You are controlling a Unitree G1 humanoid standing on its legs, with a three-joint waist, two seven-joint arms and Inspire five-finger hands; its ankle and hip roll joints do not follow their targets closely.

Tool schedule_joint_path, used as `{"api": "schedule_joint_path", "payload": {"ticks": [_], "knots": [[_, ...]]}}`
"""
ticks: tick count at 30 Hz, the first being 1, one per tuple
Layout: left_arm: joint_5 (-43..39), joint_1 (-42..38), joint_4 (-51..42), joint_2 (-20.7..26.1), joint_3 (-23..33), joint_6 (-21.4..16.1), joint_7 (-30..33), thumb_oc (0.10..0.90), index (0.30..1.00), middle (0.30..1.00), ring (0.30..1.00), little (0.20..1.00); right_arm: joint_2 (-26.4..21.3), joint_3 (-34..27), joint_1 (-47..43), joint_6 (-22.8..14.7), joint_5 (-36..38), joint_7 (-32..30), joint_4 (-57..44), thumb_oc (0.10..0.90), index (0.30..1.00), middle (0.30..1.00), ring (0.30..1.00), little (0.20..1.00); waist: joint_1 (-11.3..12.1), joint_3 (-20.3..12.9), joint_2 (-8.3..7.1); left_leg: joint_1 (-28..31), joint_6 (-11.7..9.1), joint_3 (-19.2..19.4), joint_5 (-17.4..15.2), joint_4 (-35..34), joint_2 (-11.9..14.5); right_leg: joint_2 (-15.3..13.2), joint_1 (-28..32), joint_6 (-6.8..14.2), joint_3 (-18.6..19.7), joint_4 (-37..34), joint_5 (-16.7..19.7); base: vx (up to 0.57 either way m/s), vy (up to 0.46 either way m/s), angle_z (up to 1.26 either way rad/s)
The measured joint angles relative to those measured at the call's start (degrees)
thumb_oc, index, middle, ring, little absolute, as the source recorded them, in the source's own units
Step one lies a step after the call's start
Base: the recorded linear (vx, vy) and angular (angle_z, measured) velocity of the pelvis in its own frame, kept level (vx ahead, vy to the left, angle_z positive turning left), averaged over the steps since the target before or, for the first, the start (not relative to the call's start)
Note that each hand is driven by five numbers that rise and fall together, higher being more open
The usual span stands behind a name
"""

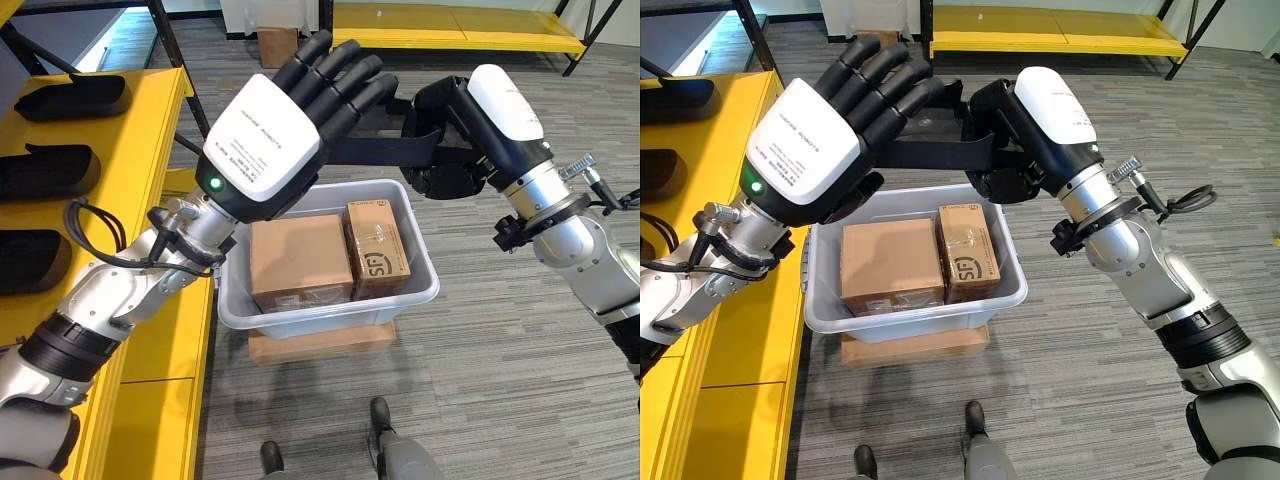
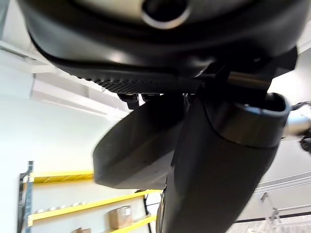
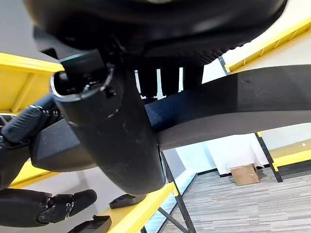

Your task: Move parts from the plastic box to the shelf.

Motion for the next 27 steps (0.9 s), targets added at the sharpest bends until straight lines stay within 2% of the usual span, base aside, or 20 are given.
{"api": "schedule_joint_path", "payload": {"ticks": [10,18,19,27], "knots": [[-0.01,0.00,0.00,-0.18,0.00,0.05,0.00,0.900,1.000,1.000,1.000,1.000,0.00,-0.01,0.09,0.00,0.00,0.00,-0.02,0.400,0.300,0.300,0.300,0.300,-0.21,-0.04,-0.06,0.04,0.00,0.04,0.00,0.00,0.02,0.02,0.00,0.00,0.03,0.00,0.00,0.00,0.000,0.00],[-0.55,0.00,0.06,-2.21,-0.01,0.91,0.00,0.900,1.000,1.000,1.000,1.000,0.16,-0.01,0.09,0.01,0.00,0.00,-0.01,0.400,0.300,0.300,0.300,0.300,-0.42,-0.06,-0.09,0.10,0.00,0.13,0.00,0.00,0.01,0.05,-0.01,0.00,0.12,0.00,0.00,0.00,0.000,0.00],[-0.56,0.00,0.44,-2.29,0.00,0.90,0.01,0.400,0.300,0.300,0.300,0.300,0.17,-0.01,0.10,0.01,-0.01,0.00,-0.01,0.400,0.300,0.300,0.300,0.300,-0.43,-0.06,-0.10,0.13,0.00,0.14,0.00,0.00,0.01,0.06,-0.01,0.00,0.15,0.00,0.00,0.00,0.000,0.00],[-1.05,0.01,2.15,-2.54,-0.07,0.99,-0.32,0.400,0.300,0.300,0.300,0.300,0.97,-0.05,0.10,0.03,-0.01,0.00,-0.01,0.400,0.300,0.300,0.300,0.300,-0.36,-0.07,-0.11,0.11,0.00,0.14,0.00,0.00,0.01,0.05,-0.01,0.00,0.15,0.00,0.00,0.00,0.000,0.00]]}}
